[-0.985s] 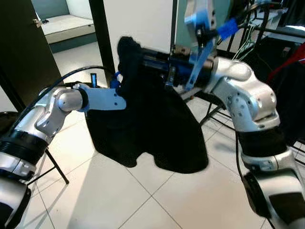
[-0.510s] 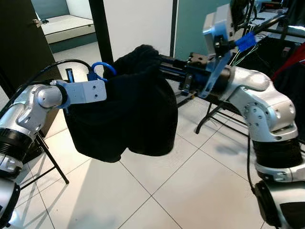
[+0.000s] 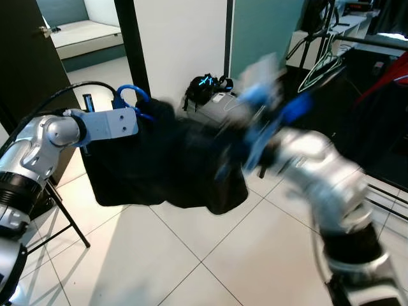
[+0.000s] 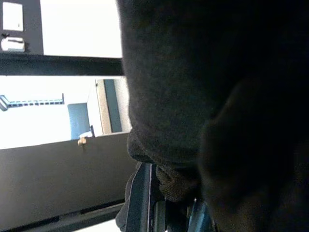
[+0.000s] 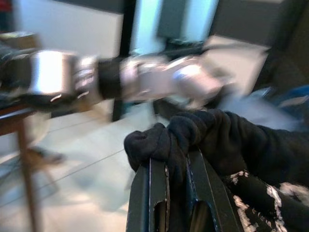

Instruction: Hang hanger

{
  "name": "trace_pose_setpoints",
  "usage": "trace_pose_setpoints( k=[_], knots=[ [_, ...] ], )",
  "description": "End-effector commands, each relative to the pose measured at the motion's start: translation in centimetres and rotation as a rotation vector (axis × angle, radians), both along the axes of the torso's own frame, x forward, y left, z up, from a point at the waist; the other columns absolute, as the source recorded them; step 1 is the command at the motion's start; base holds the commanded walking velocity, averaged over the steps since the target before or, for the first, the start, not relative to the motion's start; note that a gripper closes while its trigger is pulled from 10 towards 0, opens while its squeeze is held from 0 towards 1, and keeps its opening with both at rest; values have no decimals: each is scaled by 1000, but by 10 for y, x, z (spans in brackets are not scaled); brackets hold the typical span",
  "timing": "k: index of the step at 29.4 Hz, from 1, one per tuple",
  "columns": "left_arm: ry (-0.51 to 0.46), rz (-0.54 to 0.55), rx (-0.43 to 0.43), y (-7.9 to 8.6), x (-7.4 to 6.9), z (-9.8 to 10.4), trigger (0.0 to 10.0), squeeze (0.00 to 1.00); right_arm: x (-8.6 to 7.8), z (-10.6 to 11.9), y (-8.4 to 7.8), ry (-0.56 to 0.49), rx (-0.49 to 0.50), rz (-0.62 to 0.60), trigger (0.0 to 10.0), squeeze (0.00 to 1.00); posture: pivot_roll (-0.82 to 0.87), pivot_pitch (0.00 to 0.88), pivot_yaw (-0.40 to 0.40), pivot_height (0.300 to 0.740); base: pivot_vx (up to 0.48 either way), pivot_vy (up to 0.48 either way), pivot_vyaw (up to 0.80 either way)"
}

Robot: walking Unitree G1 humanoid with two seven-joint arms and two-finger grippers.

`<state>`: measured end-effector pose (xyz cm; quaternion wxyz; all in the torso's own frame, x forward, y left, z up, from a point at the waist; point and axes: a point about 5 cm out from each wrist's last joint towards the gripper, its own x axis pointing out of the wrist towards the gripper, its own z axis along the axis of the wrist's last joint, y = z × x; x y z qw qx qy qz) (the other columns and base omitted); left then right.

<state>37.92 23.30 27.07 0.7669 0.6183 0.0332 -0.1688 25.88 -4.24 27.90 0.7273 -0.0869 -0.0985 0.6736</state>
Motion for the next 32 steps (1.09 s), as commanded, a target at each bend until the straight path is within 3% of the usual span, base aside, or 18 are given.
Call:
trace_pose_setpoints(
  k=[1,5,7,8,9,10,11,12,15,16,17,22,27,32],
  knots=[
    [-34,48,-49,6,2,8,0,0,-11,-3,10,-38,-30,58,0,0,15,0,43,735,0,0,0],
    [-51,60,-85,4,4,11,0,0,-12,-30,19,-19,-145,39,0,0,14,0,40,735,0,0,0],
    [-58,59,-109,2,6,12,0,0,-3,-58,16,-32,-288,-48,0,0,9,0,37,735,0,0,0],
    [-58,59,-109,2,6,12,0,0,-3,-58,16,-32,-288,-48,0,0,9,0,37,735,0,0,0],
    [-60,56,-122,0,6,12,0,0,10,-81,9,-52,-410,-163,902,0,10,0,36,735,0,0,0],
    [-60,56,-122,0,6,12,0,0,10,-81,9,-52,-410,-163,902,0,10,0,36,735,0,0,0],
    [-60,55,-126,-1,6,12,0,0,15,-87,5,-53,-443,-208,3608,0,10,0,36,735,0,0,0],
    [-59,53,-131,-1,6,12,0,0,22,-92,1,-35,-451,-273,10000,0,12,0,34,735,0,0,0],
    [-57,51,-140,-2,6,11,0,0,30,-94,-4,2,-413,-362,10000,0,13,0,33,735,0,0,0],
    [-55,51,-146,-2,5,10,0,0,31,-94,-5,7,-402,-371,10000,306,15,0,33,735,0,0,0],
    [-53,53,-150,-2,5,10,0,0,31,-95,-7,7,-395,-372,10000,1000,15,0,33,735,0,0,0],
    [-48,56,-160,-1,4,8,0,0,35,-95,-13,13,-377,-397,10000,1000,18,0,31,735,0,0,0],
    [-19,77,-181,3,2,-2,0,0,39,-87,-41,88,-266,-428,10000,1000,12,0,31,735,0,0,0],
    [2,94,-188,6,0,-10,0,0,39,-89,-59,98,-284,-448,10000,1000,7,0,33,735,0,0,0]
  ],
)
